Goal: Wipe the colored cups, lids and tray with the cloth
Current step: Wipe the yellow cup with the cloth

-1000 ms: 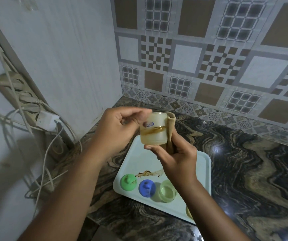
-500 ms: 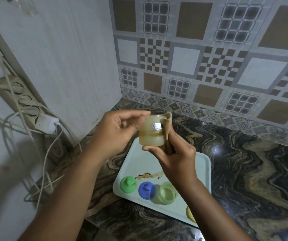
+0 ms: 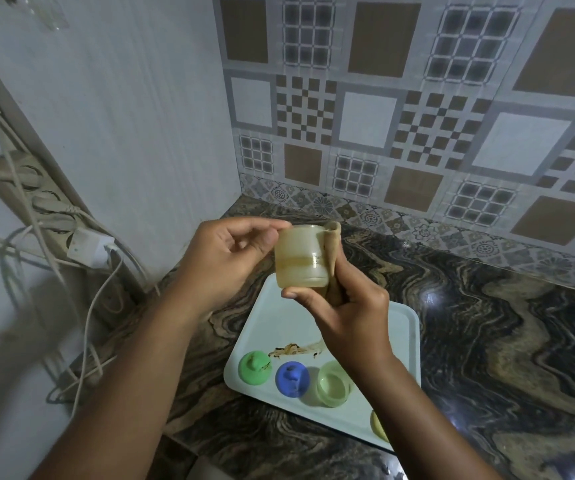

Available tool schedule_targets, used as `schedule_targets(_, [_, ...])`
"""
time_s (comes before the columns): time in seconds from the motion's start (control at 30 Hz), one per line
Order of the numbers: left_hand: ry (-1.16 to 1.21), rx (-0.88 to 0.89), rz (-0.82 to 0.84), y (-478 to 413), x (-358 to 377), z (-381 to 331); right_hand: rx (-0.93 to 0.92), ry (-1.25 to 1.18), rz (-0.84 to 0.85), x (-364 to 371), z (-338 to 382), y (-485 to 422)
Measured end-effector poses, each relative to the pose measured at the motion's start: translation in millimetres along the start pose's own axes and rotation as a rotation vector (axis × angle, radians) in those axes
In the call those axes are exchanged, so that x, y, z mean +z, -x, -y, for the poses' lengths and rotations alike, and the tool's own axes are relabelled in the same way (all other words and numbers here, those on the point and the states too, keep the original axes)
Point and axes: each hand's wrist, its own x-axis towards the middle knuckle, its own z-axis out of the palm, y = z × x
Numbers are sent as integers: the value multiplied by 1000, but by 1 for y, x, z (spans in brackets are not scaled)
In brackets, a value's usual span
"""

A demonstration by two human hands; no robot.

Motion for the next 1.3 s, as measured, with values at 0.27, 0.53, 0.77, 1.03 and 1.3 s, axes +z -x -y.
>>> schedule_targets(0.27, [-186, 83, -24, 1, 14, -5, -131, 160, -14, 11, -4, 8])
schedule_targets(0.53, [44, -33, 31, 6, 7, -3, -20, 14, -15, 0, 1, 5])
schedule_targets(0.77, [-236, 134, -95, 7, 21, -7, -140, 184, -27, 9, -3, 10])
schedule_targets(1.03, [33, -6, -2, 4, 8, -4, -60, 23, 5, 2, 5, 5])
schedule_targets(1.3, [-189, 104, -133, 11, 26, -8, -131, 139, -5, 8, 2, 7])
